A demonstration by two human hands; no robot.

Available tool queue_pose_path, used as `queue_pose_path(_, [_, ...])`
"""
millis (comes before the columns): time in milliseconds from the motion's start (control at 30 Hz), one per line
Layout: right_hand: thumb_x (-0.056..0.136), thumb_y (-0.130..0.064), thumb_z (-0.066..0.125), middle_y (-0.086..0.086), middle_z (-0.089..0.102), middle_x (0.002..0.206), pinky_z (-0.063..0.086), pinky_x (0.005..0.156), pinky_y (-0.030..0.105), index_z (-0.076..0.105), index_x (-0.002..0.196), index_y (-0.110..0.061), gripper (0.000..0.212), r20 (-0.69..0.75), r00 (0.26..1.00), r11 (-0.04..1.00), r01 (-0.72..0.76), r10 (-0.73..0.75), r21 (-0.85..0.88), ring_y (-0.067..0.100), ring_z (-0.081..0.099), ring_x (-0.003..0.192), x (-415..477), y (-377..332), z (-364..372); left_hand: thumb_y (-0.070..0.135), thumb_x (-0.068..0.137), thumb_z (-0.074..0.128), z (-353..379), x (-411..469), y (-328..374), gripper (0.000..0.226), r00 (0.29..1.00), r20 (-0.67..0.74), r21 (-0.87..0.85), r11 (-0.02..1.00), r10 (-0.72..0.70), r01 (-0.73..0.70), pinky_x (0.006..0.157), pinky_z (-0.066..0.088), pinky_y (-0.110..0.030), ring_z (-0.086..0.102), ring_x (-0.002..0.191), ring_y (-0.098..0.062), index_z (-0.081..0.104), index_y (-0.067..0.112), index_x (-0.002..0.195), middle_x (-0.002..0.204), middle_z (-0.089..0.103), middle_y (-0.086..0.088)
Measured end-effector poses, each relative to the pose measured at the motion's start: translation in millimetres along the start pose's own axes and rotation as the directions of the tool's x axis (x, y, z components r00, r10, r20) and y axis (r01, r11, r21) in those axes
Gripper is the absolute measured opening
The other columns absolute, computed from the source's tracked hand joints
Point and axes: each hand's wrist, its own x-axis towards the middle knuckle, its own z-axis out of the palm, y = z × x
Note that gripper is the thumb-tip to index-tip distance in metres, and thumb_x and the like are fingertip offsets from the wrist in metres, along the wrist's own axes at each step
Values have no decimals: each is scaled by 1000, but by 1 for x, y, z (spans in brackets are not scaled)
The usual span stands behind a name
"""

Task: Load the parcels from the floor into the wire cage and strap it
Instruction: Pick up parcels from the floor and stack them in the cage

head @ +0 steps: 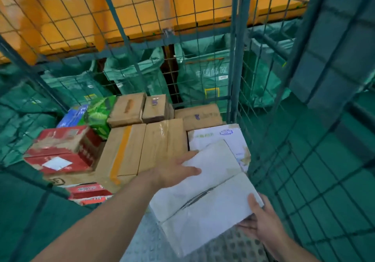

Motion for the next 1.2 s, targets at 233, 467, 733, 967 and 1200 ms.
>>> queue_pose_path(233, [101,-42,52,17,75,95,55,90,56,50,129,-28,31,-3,1000,962,-21,22,273,42,71,96,51,-57,46,61,89,58,-77,34,66,60,803,-403,739,673,438,4,122,22,-50,41,139,-17,47,41,145,146,48,12])
queue_pose_path(467, [104,-39,50,35,64,111,49,102,53,35,125,-44,26,-58,996,923,80,-63,375,44,68,105,137,-112,110,16,91,77,-83,144,-7,36,770,-638,-275,938,-13,-212,66,57,-15,71,86,-1,59,20,121,114,73,0])
queue_pose_path(733, [108,-41,42,28,75,95,60,88,50,25,147,-40,42,-66,987,904,159,-145,396,33,78,88,252,-157,135,18,94,73,-129,268,-24,36,796,-604,-408,849,24,-336,73,57,-13,70,94,-4,58,21,127,106,71,9])
queue_pose_path(967, [110,-44,38,22,74,104,65,77,42,38,126,-29,22,-71,961,887,275,-268,371,29,78,89,334,-222,173,46,91,72,-185,351,9,40,631,-771,-138,944,88,-300,83,53,-30,64,99,-16,51,23,116,108,65,5])
queue_pose_path(1200, [109,-44,38,14,67,125,56,71,34,47,134,-17,38,-111,994,991,-9,-5,-130,27,73,90,412,-151,166,60,101,40,-152,389,-73,62,783,-619,422,867,61,265,125,13,-56,32,148,-31,38,23,151,155,45,-6])
